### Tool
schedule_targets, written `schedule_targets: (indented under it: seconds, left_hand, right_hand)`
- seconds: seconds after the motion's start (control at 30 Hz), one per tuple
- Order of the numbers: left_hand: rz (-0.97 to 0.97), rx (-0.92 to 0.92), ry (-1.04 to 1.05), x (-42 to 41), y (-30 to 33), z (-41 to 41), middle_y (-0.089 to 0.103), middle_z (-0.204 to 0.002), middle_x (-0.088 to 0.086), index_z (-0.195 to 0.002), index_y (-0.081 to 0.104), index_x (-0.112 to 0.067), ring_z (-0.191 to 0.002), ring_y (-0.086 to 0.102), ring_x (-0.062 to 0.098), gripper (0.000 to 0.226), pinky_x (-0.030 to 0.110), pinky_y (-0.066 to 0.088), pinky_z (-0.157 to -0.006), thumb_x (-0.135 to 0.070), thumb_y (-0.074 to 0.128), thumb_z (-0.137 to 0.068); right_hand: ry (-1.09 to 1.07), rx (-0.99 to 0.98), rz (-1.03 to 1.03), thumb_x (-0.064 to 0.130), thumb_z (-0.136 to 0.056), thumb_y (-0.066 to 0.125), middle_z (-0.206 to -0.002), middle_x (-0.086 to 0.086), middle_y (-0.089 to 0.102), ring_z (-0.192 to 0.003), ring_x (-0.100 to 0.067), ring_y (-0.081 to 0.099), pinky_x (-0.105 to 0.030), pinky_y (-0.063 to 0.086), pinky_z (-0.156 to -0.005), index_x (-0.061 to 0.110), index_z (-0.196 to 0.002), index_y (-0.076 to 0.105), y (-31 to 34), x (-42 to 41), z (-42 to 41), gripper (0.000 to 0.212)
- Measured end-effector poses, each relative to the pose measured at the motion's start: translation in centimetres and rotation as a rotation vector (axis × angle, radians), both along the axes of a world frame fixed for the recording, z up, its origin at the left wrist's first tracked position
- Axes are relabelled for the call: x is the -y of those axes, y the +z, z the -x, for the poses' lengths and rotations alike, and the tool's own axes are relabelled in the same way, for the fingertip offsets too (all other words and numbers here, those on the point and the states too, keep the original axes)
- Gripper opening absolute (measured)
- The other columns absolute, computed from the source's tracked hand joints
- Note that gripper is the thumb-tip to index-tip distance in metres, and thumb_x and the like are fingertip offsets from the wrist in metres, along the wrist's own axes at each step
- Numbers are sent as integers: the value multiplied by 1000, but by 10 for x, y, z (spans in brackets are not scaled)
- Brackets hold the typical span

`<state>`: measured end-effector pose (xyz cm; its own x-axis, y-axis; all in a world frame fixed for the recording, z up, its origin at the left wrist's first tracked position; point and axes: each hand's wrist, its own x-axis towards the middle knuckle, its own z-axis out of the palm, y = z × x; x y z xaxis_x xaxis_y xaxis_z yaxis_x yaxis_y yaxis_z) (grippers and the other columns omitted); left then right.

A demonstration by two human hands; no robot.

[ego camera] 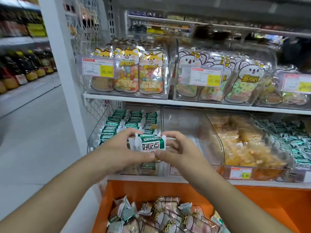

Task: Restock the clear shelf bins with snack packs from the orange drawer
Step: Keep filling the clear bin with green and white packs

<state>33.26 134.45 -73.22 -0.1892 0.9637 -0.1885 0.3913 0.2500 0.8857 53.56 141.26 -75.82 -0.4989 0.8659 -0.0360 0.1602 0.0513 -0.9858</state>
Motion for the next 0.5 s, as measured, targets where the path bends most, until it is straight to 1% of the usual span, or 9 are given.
schedule_targets:
  seconds: [0.03, 0.1, 0.17, 0.23, 0.3, 0.33, 0.4, 0.43, 0.5]
  left_hand:
    - [6, -33, -21, -10, 5, 6, 70, -108, -16, -127, 55, -49, -88, 74, 3, 81, 28, 62, -79, -45, 100, -60]
    - [37, -126, -95, -30, 12, 18, 74, -100, -12, -126, 58, -49, -84, 76, 8, 85, 38, 64, -83, -45, 102, -54]
    - [82, -247, -183, -48, 17, 26, 77, -92, -16, -121, 61, -47, -83, 77, 10, 74, 43, 64, -83, -45, 100, -58]
    - [101, -328, -229, -65, 18, 31, 77, -90, -15, -118, 62, -43, -77, 75, 7, 63, 39, 64, -76, -44, 97, -65]
    - [81, -415, -206, -82, 16, 35, 78, -88, -14, -120, 58, -43, -75, 73, 4, 66, 37, 63, -73, -49, 95, -66]
    - [65, -433, -180, -90, 13, 38, 78, -90, -13, -123, 57, -41, -77, 74, 4, 70, 38, 63, -76, -51, 95, -65]
    - [22, -438, -116, -108, 6, 42, 77, -98, -12, -125, 63, -32, -83, 73, 9, 73, 37, 63, -80, -55, 95, -63]
    - [15, -452, -91, -116, 3, 44, 75, -101, -12, -125, 65, -30, -85, 72, 11, 73, 37, 62, -82, -57, 94, -64]
    - [49, -539, -49, -132, -2, 45, 68, -112, -6, -129, 65, -27, -92, 65, 14, 76, 36, 59, -89, -63, 90, -67]
  right_hand:
    - [0, 8, -15, 12, -91, 81, -114, 3, 78, -104, -11, 75, -31, 61, -86, 27, -129, 59, 1, -6, 6, 46]
    - [6, 37, -46, 10, -92, 80, -115, 4, 77, -105, -10, 74, -31, 62, -88, 29, -130, 59, 0, -18, 17, 48]
    - [3, 71, -85, 11, -92, 79, -119, 7, 75, -107, -7, 73, -32, 62, -91, 32, -134, 58, -4, -29, 25, 51]
    - [-11, 123, -148, 23, -93, 79, -128, 15, 69, -113, -1, 68, -30, 59, -96, 40, -141, 53, -10, -37, 27, 58]
    - [-39, 220, -242, 38, -92, 77, -137, 30, 58, -127, 7, 54, -26, 49, -104, 50, -147, 45, -15, -42, 23, 65]
    - [-50, 260, -283, 40, -93, 75, -138, 37, 52, -129, 13, 48, -23, 44, -106, 51, -148, 42, -16, -44, 20, 65]
    - [-49, 325, -314, 40, -96, 72, -134, 48, 41, -124, 24, 40, -20, 39, -105, 52, -149, 38, -19, -45, 14, 63]
    - [-43, 355, -314, 40, -97, 70, -133, 50, 37, -124, 24, 39, -20, 38, -105, 52, -150, 36, -21, -45, 11, 64]
    - [-25, 401, -315, 39, -98, 70, -143, 46, 34, -138, 11, 37, -21, 37, -110, 52, -155, 31, -27, -44, 6, 70]
